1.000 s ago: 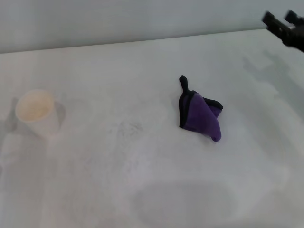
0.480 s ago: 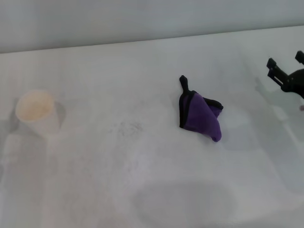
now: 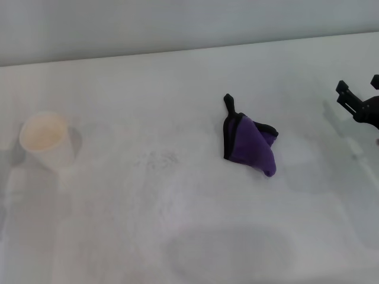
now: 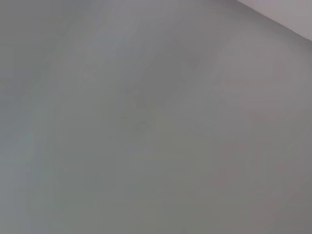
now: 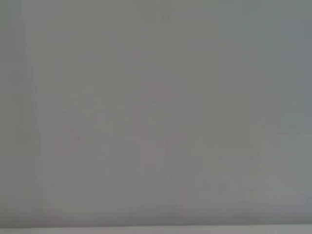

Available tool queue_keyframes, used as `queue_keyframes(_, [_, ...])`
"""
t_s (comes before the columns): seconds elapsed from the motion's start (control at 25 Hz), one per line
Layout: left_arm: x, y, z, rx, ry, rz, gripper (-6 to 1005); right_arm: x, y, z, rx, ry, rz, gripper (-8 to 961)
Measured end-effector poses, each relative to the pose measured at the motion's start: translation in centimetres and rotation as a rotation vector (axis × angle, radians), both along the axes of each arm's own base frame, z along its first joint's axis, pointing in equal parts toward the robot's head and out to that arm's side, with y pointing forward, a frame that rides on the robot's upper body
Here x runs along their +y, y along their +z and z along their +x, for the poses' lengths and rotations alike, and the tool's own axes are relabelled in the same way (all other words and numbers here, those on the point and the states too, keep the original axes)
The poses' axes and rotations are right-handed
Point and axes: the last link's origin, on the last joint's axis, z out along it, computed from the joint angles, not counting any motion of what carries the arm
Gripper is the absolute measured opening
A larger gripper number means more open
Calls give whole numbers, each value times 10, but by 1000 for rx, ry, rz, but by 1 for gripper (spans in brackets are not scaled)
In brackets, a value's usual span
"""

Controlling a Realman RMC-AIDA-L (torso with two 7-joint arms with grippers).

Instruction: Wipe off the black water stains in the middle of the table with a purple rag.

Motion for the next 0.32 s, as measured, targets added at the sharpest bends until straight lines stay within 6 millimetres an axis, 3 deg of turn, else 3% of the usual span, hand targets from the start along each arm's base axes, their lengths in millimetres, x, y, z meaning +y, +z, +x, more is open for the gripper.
queue_keyframes(0.2, [4,1,3,23,-12,1,887,-1,0,-1,67,-9,10,876])
queue_keyframes(0.32, [9,1,6,122,-31,8,887,-2,1,-3,103,-1,18,876])
